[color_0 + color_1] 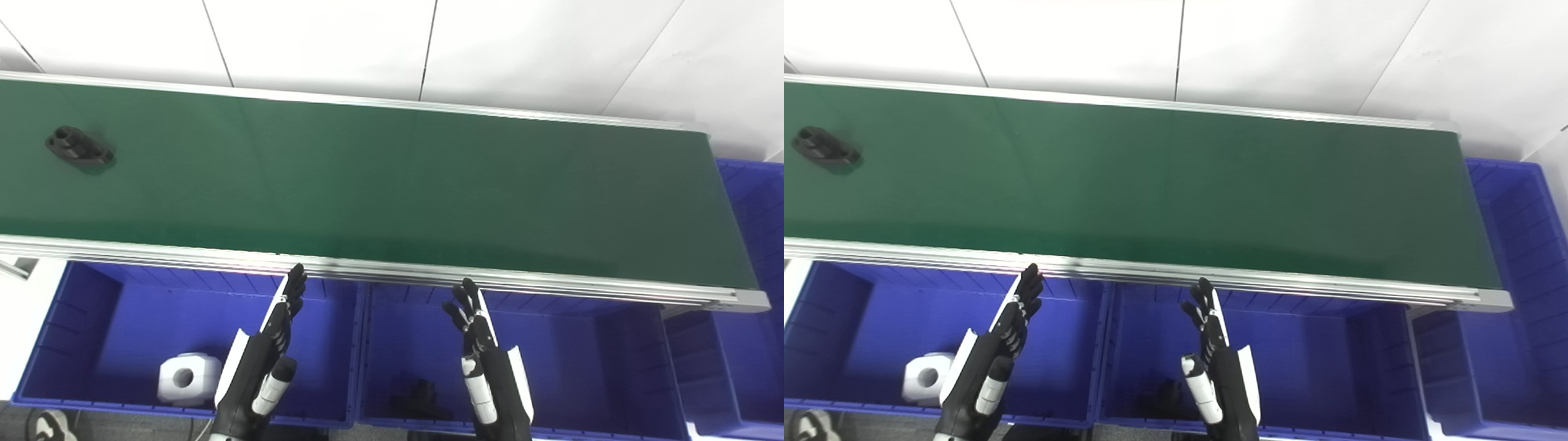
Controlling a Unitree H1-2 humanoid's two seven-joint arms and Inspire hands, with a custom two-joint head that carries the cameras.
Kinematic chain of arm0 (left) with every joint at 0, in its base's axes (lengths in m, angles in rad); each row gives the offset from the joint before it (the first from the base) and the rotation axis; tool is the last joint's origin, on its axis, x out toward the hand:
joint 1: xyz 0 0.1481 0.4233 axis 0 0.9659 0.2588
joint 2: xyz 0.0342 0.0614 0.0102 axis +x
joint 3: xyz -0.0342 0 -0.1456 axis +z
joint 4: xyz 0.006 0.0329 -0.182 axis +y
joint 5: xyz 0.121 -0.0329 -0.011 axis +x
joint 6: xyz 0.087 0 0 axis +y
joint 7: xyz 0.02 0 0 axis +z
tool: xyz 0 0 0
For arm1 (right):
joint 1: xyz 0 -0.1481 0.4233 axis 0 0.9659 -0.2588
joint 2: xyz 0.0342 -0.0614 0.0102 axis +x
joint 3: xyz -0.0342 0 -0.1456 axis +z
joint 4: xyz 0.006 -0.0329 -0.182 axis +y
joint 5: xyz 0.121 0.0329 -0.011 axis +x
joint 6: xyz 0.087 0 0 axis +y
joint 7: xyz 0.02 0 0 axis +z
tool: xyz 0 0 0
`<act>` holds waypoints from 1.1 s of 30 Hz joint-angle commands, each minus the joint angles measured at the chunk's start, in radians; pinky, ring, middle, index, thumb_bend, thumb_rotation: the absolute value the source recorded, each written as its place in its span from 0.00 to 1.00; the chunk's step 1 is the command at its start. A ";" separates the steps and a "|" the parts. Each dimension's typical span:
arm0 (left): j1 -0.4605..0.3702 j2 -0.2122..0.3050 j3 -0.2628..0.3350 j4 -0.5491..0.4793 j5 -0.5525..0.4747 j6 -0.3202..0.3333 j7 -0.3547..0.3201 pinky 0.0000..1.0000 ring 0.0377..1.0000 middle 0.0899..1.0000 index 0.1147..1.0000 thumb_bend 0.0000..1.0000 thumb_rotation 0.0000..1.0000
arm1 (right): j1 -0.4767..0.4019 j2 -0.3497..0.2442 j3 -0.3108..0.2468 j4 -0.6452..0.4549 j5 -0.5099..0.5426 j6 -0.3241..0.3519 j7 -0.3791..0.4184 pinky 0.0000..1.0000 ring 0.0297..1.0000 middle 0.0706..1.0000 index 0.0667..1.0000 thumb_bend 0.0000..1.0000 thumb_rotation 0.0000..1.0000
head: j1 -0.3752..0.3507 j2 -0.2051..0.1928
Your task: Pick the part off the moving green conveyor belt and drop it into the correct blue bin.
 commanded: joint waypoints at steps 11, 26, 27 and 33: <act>0.014 -0.050 0.013 0.004 -0.042 -0.045 0.024 1.00 1.00 1.00 1.00 0.95 1.00 | 0.004 0.026 0.004 -0.004 -0.003 -0.047 -0.009 0.99 0.99 1.00 1.00 0.83 0.99 | 0.027 -0.003; 0.009 -0.084 0.035 0.003 -0.063 -0.047 0.048 1.00 1.00 1.00 1.00 0.93 1.00 | -0.001 0.040 -0.014 0.036 0.013 -0.114 -0.029 1.00 0.99 1.00 1.00 0.81 0.99 | 0.035 -0.007; 0.008 -0.082 0.035 0.004 -0.065 -0.047 0.047 1.00 1.00 1.00 1.00 0.92 1.00 | -0.001 0.041 -0.014 0.036 0.014 -0.114 -0.029 1.00 0.99 1.00 1.00 0.81 0.99 | 0.035 -0.007; 0.008 -0.082 0.036 0.010 -0.043 -0.051 0.048 1.00 1.00 1.00 1.00 0.94 1.00 | -0.001 0.040 -0.011 0.034 0.016 -0.107 -0.024 1.00 0.99 1.00 1.00 0.81 1.00 | 0.034 -0.009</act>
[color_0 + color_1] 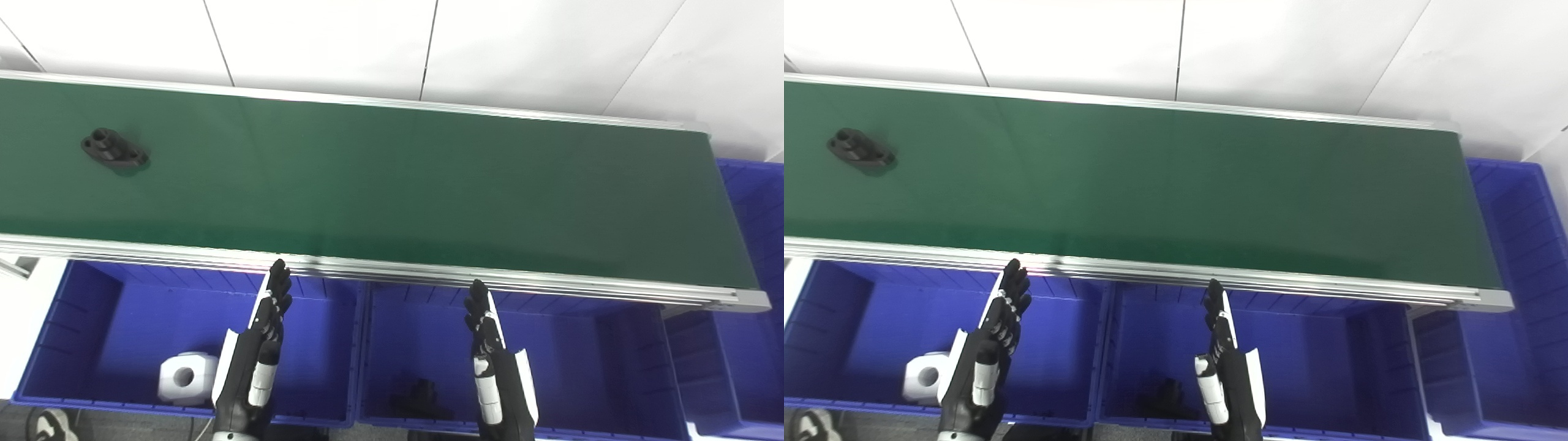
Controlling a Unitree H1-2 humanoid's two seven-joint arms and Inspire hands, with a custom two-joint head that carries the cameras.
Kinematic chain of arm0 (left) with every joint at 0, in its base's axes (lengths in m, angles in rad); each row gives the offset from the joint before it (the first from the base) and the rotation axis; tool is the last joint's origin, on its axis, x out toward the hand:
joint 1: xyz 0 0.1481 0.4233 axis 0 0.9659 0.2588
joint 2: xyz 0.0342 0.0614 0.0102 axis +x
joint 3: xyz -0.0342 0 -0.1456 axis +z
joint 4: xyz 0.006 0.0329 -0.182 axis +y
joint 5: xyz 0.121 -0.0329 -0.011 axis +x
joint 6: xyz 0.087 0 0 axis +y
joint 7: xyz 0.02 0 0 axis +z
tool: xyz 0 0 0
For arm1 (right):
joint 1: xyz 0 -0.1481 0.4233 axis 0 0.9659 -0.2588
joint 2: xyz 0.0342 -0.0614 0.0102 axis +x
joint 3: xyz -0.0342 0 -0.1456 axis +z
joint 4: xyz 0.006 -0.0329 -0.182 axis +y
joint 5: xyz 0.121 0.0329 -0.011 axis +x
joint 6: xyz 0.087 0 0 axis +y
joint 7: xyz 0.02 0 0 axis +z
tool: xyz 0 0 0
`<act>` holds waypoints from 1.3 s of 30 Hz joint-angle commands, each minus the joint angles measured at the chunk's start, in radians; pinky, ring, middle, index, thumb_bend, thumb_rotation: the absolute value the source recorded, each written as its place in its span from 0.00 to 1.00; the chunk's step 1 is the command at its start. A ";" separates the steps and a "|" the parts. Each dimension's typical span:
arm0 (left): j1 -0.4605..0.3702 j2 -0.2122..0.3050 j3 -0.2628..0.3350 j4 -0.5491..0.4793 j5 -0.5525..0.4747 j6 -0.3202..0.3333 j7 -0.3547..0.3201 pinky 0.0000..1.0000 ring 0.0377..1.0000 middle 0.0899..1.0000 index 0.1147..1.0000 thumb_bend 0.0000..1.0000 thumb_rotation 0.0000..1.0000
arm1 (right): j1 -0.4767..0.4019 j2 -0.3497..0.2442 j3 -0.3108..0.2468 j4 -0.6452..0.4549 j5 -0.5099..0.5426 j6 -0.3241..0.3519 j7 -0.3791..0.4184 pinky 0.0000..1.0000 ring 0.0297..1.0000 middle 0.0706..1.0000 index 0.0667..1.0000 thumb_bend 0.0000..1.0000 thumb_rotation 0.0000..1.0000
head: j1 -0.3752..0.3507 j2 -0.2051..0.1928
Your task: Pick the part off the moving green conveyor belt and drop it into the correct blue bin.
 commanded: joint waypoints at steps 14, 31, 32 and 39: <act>0.002 -0.001 -0.005 -0.003 0.012 -0.052 0.002 1.00 1.00 1.00 1.00 0.95 1.00 | 0.001 0.024 0.011 -0.005 0.010 -0.057 0.002 1.00 0.99 1.00 1.00 0.81 0.99 | 0.007 -0.008; -0.007 -0.018 -0.011 0.066 0.029 -0.109 0.014 1.00 1.00 1.00 1.00 0.99 1.00 | -0.012 0.002 -0.002 0.037 0.041 -0.091 0.017 1.00 0.99 1.00 1.00 0.77 0.97 | 0.065 -0.080; -0.011 -0.022 -0.012 0.080 0.043 -0.117 0.018 1.00 1.00 1.00 1.00 0.99 1.00 | -0.017 -0.001 -0.007 0.052 0.049 -0.104 0.018 1.00 0.99 1.00 1.00 0.77 0.96 | 0.088 -0.100; -0.045 -0.047 -0.024 0.167 0.069 -0.161 0.034 1.00 1.00 1.00 1.00 0.98 1.00 | -0.060 -0.028 -0.036 0.128 0.085 -0.140 0.028 1.00 1.00 1.00 1.00 0.78 0.96 | 0.159 -0.179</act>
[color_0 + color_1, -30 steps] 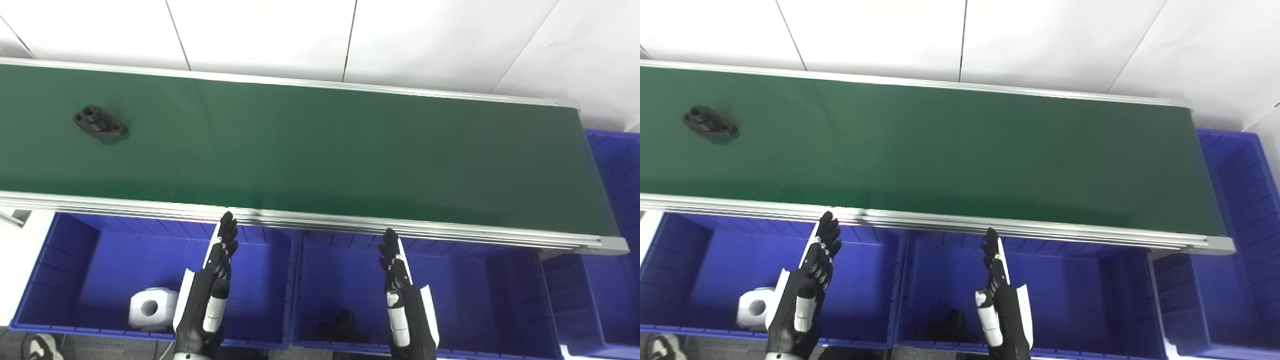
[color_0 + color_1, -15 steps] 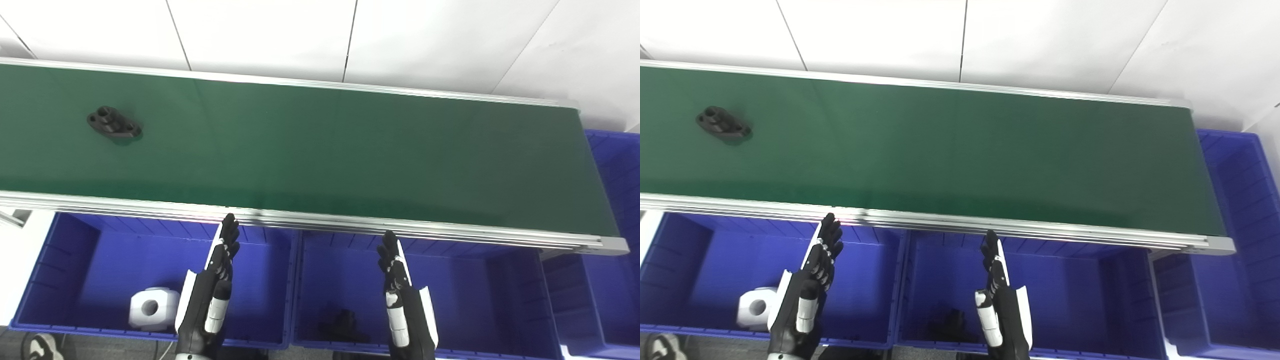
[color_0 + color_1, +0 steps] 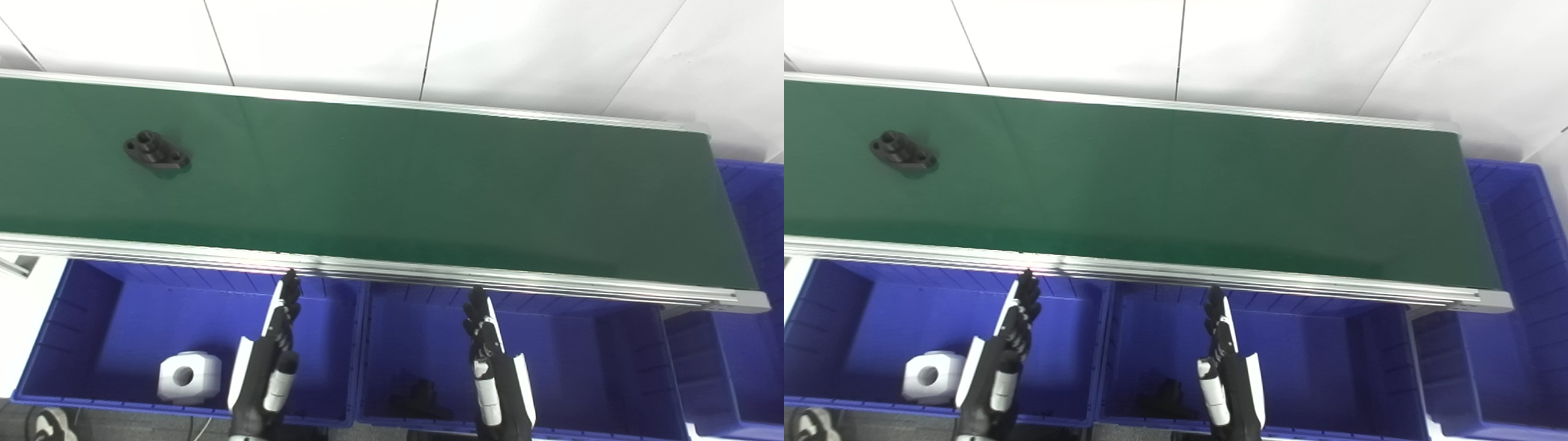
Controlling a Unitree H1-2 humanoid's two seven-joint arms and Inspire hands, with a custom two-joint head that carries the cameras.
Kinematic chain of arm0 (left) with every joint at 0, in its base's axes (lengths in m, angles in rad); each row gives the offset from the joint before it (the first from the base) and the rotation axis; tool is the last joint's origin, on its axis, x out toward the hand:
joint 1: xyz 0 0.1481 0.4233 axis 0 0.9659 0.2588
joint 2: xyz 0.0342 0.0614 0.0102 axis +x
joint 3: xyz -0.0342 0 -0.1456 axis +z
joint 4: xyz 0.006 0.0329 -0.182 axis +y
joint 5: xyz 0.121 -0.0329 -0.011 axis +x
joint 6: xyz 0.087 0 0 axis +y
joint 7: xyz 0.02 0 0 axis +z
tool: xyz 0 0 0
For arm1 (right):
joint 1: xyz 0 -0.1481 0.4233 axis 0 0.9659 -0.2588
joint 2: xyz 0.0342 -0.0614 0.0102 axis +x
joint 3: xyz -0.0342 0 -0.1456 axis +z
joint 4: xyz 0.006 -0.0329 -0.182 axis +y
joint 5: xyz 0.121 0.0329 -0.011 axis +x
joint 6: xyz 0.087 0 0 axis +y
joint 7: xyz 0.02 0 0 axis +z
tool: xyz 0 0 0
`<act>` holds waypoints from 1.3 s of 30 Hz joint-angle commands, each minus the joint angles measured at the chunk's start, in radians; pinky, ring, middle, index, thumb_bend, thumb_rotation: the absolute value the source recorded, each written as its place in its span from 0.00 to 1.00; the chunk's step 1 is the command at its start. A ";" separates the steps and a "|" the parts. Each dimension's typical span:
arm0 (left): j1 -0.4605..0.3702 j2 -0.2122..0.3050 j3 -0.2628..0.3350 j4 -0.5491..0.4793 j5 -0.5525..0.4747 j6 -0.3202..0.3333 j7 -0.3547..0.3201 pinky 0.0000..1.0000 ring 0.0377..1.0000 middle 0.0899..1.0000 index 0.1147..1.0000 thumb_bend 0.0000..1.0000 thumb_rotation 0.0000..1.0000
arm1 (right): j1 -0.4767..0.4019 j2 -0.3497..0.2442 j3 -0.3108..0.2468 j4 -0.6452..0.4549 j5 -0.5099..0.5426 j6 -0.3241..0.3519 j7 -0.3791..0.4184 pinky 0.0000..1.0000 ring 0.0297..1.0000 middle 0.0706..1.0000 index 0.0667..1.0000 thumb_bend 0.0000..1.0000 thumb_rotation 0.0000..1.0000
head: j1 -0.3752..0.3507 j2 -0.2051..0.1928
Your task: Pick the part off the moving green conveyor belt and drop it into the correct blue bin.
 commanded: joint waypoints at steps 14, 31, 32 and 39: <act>-0.045 -0.006 -0.034 0.096 0.071 -0.086 0.063 1.00 1.00 1.00 1.00 0.95 1.00 | -0.054 -0.028 -0.035 0.078 0.084 -0.065 0.072 1.00 1.00 1.00 1.00 0.82 0.92 | 0.094 -0.112; -0.039 0.002 -0.055 0.088 0.036 -0.085 0.046 1.00 1.00 1.00 1.00 0.94 0.98 | -0.045 -0.023 -0.062 0.063 0.106 -0.065 0.124 1.00 1.00 1.00 1.00 0.79 0.90 | 0.130 -0.087; -0.037 0.003 -0.055 0.085 0.040 -0.084 0.046 1.00 1.00 1.00 1.00 0.94 0.98 | -0.044 -0.021 -0.063 0.062 0.106 -0.065 0.124 1.00 1.00 1.00 1.00 0.79 0.89 | 0.124 -0.083; -0.038 0.000 -0.055 0.079 0.017 -0.081 0.040 1.00 1.00 1.00 1.00 0.96 0.97 | -0.041 -0.015 -0.064 0.055 0.094 -0.065 0.127 1.00 1.00 1.00 1.00 0.78 0.88 | 0.107 -0.072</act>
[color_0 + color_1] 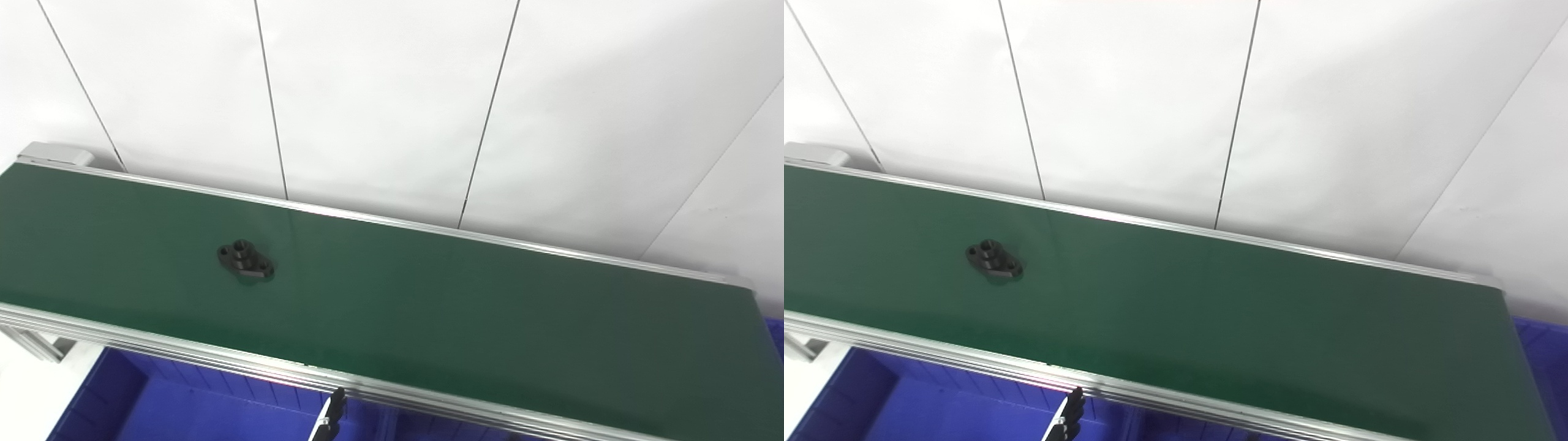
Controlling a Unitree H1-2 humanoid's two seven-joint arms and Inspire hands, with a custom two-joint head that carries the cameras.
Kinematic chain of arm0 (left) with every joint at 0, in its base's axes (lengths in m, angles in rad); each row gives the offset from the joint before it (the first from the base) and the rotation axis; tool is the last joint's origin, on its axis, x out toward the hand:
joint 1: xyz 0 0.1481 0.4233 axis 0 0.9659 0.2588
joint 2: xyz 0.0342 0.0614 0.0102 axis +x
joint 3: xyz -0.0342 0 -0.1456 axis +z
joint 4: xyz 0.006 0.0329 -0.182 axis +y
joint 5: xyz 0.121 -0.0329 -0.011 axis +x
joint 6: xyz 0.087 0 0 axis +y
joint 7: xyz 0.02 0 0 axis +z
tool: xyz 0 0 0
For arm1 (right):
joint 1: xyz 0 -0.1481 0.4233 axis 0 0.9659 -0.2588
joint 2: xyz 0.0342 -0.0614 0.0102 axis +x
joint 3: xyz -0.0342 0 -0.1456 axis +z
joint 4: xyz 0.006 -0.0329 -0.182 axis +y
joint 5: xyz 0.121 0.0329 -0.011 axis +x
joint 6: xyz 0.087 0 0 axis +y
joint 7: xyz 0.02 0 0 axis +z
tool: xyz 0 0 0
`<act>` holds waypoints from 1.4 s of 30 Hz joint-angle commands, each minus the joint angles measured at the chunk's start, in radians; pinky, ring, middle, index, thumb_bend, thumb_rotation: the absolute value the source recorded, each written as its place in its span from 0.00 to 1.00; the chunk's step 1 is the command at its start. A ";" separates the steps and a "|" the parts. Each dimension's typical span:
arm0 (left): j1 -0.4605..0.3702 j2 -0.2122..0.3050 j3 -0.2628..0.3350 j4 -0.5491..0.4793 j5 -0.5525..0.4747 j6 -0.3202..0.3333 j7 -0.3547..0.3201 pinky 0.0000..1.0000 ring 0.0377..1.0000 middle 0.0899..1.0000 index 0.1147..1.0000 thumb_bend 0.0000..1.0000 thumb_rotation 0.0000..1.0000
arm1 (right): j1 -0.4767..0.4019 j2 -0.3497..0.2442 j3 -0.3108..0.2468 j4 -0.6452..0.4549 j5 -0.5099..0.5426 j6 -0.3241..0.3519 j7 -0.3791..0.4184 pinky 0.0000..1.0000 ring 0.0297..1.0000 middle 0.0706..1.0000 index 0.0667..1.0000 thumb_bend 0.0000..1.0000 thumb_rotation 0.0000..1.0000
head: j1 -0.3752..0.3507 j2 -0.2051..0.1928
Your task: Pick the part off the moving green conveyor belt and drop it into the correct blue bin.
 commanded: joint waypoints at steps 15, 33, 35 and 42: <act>0.029 -0.011 -0.028 -0.057 0.009 -0.027 -0.010 1.00 1.00 1.00 1.00 0.93 1.00 | 0.072 0.017 0.009 -0.164 -0.155 -0.057 -0.065 1.00 1.00 1.00 1.00 0.86 0.81 | -0.060 0.039; 0.013 -0.011 -0.026 -0.051 -0.009 -0.014 -0.022 1.00 1.00 1.00 1.00 0.95 1.00 | -0.039 0.008 -0.047 -0.441 -0.428 0.047 -0.118 0.87 0.91 0.95 1.00 0.90 0.71 | -0.106 0.041; 0.012 -0.011 -0.026 -0.055 -0.011 -0.008 -0.024 1.00 1.00 1.00 1.00 0.95 1.00 | -0.101 0.003 -0.063 -0.457 -0.460 0.089 -0.100 0.86 0.92 0.96 1.00 0.92 0.73 | -0.108 0.043; 0.012 -0.010 -0.027 -0.066 -0.009 0.004 -0.028 1.00 1.00 1.00 1.00 0.95 1.00 | -0.290 -0.011 -0.077 -0.501 -0.491 0.253 -0.014 0.89 0.96 0.99 1.00 0.96 0.72 | -0.107 0.047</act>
